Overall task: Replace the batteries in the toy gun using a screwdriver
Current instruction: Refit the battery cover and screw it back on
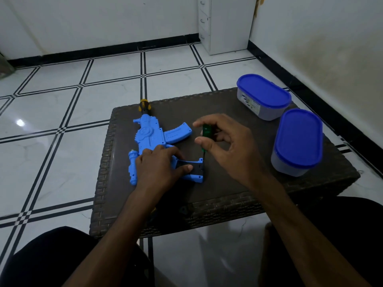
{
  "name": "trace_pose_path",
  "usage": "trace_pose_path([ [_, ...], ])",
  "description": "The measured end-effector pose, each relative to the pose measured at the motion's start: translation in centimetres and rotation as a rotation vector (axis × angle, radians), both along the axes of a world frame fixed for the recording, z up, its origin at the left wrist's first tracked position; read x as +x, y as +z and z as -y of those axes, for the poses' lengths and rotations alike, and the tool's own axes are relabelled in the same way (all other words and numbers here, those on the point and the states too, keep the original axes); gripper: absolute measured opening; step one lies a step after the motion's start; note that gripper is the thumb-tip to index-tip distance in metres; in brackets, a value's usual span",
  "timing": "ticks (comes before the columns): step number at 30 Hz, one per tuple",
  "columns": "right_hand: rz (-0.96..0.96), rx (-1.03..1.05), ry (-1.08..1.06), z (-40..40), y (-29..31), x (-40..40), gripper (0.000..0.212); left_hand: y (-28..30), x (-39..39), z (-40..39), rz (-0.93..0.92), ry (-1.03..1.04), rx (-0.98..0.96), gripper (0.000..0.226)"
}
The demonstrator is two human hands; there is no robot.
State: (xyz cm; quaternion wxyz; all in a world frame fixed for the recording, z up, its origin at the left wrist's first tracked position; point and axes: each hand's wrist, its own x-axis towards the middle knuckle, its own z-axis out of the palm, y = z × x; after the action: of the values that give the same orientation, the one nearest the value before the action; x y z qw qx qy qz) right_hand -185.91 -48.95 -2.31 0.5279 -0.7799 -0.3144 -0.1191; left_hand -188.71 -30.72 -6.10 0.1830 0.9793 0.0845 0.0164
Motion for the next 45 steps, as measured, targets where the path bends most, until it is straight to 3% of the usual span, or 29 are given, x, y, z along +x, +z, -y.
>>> trace_pose_path([
  [2, 0.033, -0.037, -0.018, -0.07, -0.1, 0.03, 0.038, 0.04, -0.04, -0.01, -0.007, 0.0, 0.004, 0.031],
  [7, 0.103, -0.043, -0.055, 0.0, -0.32, -0.17, 0.031, 0.03, -0.01, -0.1, -0.009, -0.006, 0.003, 0.031],
  [15, 0.037, 0.088, -0.019, -0.3, -0.52, -0.22, 0.036, -0.03, -0.03, 0.05, -0.003, 0.016, -0.004, 0.034],
  [20, 0.108, 0.003, -0.102, -0.31, -0.62, 0.06, 0.02, -0.08, 0.0, -0.01, 0.002, 0.013, -0.01, 0.033],
  [26, 0.017, 0.043, 0.116, -0.29, -0.34, -0.15, 0.034, -0.12, -0.03, -0.03, 0.008, 0.009, -0.017, 0.031],
  [29, -0.007, 0.065, 0.105, -0.38, -0.26, -0.27, 0.029, -0.11, -0.1, -0.04, 0.016, 0.012, -0.007, 0.032],
  [37, 0.143, -0.138, -0.056, -0.69, -0.33, 0.06, 0.026, -0.17, -0.2, -0.03, 0.012, 0.01, 0.0, 0.035],
  [45, -0.023, -0.039, 0.164, 0.17, -0.12, 0.1, 0.044, -0.33, -0.12, -0.05, 0.02, 0.006, -0.009, 0.033],
])
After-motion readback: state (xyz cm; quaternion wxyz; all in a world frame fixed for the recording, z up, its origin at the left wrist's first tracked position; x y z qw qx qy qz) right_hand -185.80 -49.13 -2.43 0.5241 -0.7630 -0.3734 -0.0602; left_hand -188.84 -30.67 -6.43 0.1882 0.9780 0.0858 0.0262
